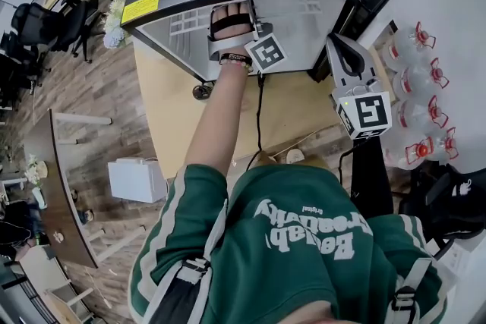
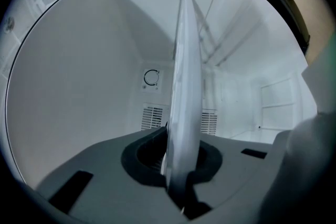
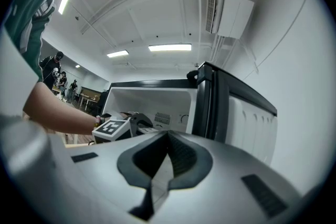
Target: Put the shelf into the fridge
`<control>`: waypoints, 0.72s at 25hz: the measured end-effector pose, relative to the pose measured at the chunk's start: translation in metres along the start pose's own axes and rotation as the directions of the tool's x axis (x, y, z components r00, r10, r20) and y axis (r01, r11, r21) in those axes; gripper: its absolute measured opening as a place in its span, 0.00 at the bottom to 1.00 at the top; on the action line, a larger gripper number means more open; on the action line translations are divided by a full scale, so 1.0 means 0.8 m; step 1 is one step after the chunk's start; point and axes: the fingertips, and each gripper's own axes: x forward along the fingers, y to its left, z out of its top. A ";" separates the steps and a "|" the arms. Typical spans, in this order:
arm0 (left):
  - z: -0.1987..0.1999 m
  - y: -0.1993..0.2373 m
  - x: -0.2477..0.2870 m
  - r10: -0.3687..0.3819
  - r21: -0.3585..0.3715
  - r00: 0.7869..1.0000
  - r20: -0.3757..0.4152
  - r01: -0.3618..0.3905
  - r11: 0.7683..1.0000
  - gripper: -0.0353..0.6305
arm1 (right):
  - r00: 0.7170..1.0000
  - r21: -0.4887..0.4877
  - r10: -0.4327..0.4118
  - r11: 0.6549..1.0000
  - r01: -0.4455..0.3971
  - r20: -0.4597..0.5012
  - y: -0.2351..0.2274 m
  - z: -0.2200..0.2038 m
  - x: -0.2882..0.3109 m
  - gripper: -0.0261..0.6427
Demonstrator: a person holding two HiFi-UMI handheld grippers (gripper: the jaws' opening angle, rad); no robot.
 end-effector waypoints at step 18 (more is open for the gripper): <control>-0.002 -0.010 0.001 -0.016 0.021 1.000 -0.021 0.017 1.000 0.27 | 1.000 0.021 -0.012 1.000 0.012 0.014 0.000 0.009 -0.008 0.04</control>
